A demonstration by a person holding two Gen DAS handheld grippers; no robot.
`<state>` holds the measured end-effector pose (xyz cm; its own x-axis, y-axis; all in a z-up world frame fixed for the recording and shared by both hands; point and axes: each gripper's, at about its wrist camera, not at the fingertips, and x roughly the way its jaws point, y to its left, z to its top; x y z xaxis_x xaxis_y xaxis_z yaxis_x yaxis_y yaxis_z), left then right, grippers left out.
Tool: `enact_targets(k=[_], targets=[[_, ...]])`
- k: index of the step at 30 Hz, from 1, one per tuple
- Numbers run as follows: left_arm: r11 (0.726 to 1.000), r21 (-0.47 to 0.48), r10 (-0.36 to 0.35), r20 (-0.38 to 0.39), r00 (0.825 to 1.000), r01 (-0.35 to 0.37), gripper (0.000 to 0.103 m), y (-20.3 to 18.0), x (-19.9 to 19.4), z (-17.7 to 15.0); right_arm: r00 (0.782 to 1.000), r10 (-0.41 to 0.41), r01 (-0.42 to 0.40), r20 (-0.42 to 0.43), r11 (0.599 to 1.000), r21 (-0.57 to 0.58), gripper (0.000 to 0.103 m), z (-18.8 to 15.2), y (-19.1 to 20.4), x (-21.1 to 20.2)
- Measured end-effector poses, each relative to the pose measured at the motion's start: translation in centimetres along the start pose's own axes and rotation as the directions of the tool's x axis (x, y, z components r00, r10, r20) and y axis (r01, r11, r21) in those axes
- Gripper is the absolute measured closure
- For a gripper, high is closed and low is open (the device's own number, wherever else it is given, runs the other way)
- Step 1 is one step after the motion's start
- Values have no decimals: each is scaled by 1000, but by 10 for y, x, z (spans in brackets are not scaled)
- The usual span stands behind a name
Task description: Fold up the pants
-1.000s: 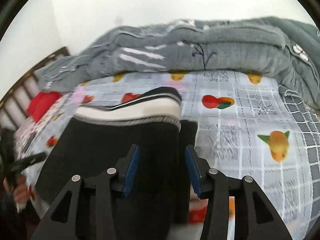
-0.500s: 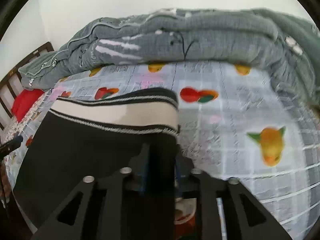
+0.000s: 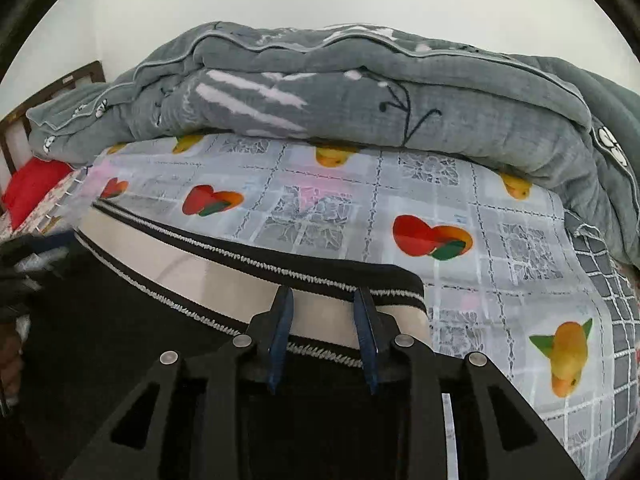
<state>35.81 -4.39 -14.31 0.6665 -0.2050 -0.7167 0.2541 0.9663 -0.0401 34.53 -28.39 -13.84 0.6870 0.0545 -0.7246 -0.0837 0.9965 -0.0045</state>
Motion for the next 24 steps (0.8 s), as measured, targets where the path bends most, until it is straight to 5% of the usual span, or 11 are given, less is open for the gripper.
enact_targets(k=[24], targets=[[1000, -24, -15, 12, 1000, 15, 35, 9, 31, 19, 999, -39, 40, 25, 999, -15, 73, 25, 0, 35]])
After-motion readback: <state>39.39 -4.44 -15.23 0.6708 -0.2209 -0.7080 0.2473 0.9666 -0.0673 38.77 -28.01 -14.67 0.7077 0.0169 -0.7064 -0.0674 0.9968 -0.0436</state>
